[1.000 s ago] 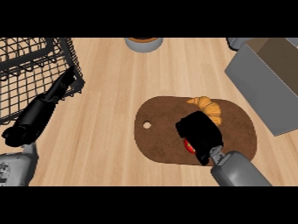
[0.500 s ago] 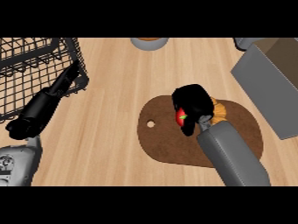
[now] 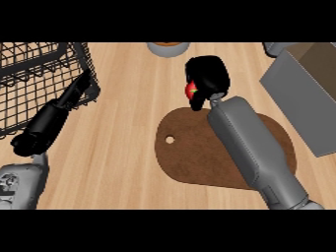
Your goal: Pick the tomato from the cutting board and place it in the cardboard box
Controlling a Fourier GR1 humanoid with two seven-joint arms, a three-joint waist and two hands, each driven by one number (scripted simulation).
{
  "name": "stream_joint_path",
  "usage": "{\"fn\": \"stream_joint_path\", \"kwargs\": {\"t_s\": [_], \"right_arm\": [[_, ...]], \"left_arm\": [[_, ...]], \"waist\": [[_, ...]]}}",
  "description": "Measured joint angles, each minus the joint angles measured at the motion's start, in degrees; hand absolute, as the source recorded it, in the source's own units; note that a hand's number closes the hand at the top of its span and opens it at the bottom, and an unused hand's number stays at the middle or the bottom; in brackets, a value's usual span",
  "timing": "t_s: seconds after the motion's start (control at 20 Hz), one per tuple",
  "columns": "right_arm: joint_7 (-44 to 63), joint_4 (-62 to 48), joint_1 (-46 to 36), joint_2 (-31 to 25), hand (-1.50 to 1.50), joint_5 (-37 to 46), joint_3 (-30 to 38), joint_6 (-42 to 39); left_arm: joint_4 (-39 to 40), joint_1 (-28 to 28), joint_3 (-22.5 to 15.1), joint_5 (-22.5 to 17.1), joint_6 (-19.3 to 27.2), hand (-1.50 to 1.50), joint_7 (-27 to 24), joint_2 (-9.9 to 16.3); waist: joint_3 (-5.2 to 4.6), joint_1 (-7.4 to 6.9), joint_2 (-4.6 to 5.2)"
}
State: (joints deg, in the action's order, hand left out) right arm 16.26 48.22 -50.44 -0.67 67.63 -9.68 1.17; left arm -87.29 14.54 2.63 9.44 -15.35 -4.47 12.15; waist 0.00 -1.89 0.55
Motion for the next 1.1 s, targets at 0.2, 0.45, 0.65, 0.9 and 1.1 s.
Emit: {"fn": "stream_joint_path", "kwargs": {"t_s": [0.2, 0.45, 0.65, 0.9, 1.1], "right_arm": [[3.87, 1.41, -4.26, 0.32, 1.5, 0.9, 0.5, 1.54], [12.73, 4.78, -8.11, -0.55, 1.5, 2.02, 5.06, 5.13], [17.18, 6.5, -9.34, -4.21, 1.5, 1.75, 10.07, 7.8], [19.33, 5.78, -9.31, -8.98, 1.5, 1.31, 15.11, 11.27], [17.61, 5.49, -7.81, -14.23, 1.5, -0.7, 18.61, 10.72]], "left_arm": [[-1.34, -0.65, -0.19, 0.35, 0.61, 0.0, 1.21, -0.58], [-1.22, -1.48, 0.02, 0.65, 0.78, 0.0, 0.48, -0.5], [-1.65, -1.1, 0.97, -0.35, -0.07, 0.0, 1.42, 0.27], [-2.66, -1.62, 0.65, 0.21, 0.22, 0.0, 1.52, 0.02], [-2.28, -2.26, 1.18, 0.16, -0.12, 0.0, 0.74, 0.44]], "waist": [[0.0, 0.76, -0.37], [-0.02, 1.46, -0.56], [-0.01, 1.69, -0.61], [0.0, 1.55, -0.5], [-0.01, 1.68, -0.51]]}}
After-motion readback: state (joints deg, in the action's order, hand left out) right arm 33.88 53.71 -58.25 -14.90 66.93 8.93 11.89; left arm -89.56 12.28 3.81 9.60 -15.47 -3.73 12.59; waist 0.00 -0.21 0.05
